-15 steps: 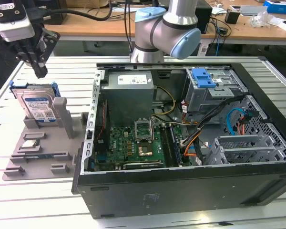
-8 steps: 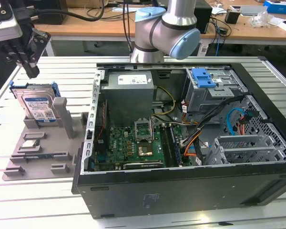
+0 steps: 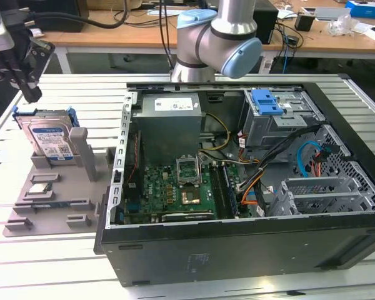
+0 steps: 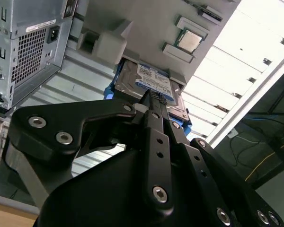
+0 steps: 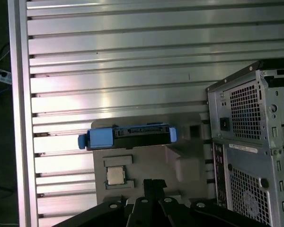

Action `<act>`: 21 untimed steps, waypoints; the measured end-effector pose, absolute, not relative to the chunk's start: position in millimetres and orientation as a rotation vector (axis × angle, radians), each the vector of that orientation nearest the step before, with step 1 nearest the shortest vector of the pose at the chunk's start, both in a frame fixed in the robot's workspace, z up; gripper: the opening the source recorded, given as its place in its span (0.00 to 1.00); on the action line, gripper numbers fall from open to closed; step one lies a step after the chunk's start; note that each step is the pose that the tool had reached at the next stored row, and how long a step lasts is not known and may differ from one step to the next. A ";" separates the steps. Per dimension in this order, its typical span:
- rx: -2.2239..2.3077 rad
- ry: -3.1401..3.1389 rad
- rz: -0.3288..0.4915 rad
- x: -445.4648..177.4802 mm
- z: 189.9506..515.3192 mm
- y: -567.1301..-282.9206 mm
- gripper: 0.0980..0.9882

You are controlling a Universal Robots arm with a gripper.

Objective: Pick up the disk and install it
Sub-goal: 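Reach for the disk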

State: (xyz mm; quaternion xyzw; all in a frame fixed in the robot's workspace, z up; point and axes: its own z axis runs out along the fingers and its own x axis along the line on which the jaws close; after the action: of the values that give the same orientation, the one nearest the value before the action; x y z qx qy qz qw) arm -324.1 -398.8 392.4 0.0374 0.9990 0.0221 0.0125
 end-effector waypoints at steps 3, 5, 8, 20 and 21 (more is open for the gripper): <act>0.117 3.114 0.069 -335.5 392.1 -398.8 0.01; 0.117 3.114 0.069 -344.6 391.8 -398.9 0.01; 0.117 3.114 0.069 -352.5 391.6 -398.9 0.01; 0.117 3.114 0.069 -362.6 391.4 -398.8 0.01; 0.117 3.114 0.069 -362.6 391.4 -398.9 0.01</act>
State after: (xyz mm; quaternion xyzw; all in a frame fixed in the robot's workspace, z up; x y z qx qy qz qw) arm -362.6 -398.9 391.4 0.0374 0.9990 0.0221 0.0125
